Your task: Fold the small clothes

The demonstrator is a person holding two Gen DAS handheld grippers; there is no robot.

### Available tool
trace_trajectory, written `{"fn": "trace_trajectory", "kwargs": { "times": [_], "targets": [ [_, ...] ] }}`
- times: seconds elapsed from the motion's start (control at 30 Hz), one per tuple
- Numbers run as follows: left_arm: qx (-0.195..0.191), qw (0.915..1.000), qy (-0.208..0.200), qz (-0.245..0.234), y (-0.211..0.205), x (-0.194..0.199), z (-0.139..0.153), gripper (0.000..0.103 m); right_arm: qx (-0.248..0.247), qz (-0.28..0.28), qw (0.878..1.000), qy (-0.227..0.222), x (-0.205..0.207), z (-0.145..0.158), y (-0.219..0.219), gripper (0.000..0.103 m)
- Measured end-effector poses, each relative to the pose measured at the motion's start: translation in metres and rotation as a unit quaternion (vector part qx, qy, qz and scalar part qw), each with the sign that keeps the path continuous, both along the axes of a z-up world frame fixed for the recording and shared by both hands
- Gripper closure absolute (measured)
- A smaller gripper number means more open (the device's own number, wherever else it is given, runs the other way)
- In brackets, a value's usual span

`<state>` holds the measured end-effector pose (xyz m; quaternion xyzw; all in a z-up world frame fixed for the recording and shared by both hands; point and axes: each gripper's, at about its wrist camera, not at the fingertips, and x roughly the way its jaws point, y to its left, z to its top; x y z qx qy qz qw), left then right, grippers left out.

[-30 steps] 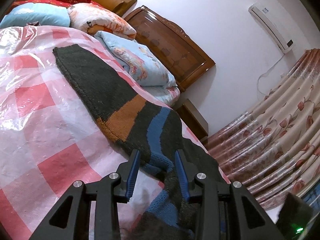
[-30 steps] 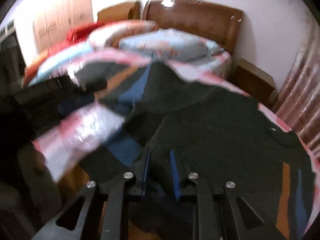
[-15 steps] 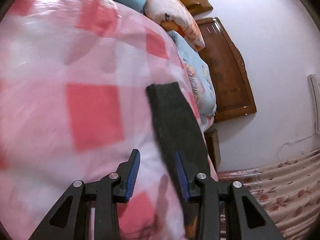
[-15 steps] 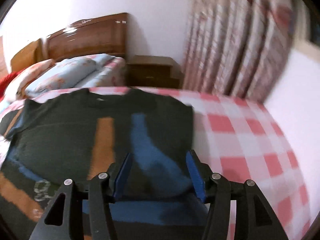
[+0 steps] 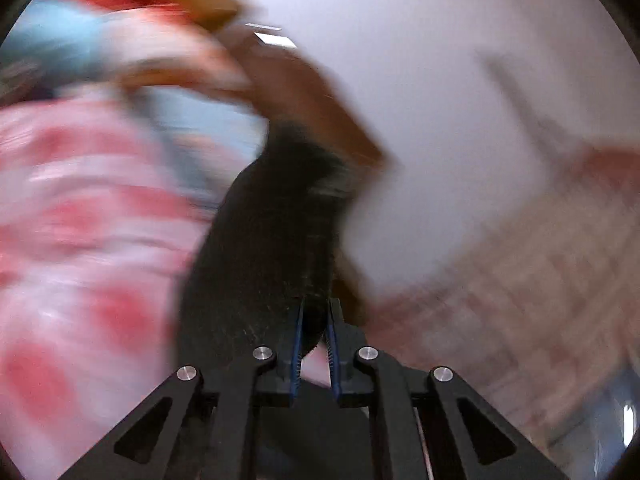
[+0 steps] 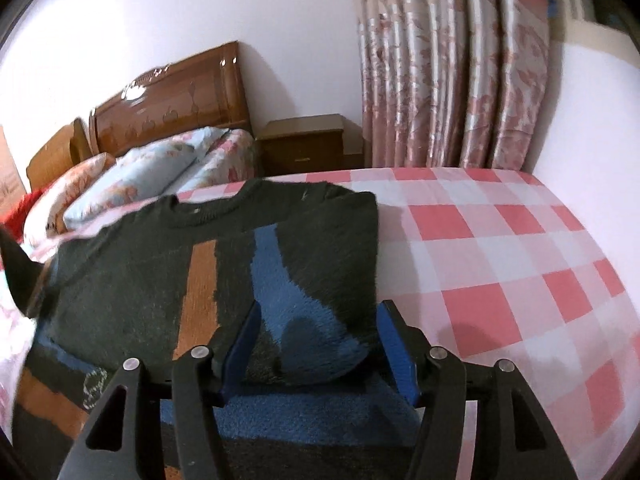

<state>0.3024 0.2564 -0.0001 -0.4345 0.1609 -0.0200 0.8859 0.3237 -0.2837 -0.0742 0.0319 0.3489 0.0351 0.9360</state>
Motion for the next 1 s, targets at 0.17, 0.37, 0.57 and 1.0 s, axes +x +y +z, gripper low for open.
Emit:
{"fn": "trace_trajectory", "kwargs": {
  "times": [0.17, 0.37, 0.57, 1.0],
  "targets": [
    [0.063, 0.9623, -0.037, -0.262, -0.189, 0.04, 0.018, 0.08, 0.048, -0.026, 0.998, -0.024, -0.008, 0.005, -0.02, 0.0],
    [0.124, 0.9367, 0.056, -0.323, -0.28, 0.04, -0.047, 0.079, 0.095, -0.043, 0.994, -0.04, -0.014, 0.006, -0.038, 0.0],
    [0.151, 0.9744, 0.075, -0.149, -0.177, -0.013, -0.065, 0.077, 0.105, -0.025, 0.993, -0.038, -0.012, 0.005, -0.036, 0.0],
    [0.154, 0.9714, 0.176, -0.044, -0.106, -0.014, -0.115, 0.07, 0.11, -0.009, 0.993, -0.034, -0.011, 0.003, -0.032, 0.0]
  ]
}}
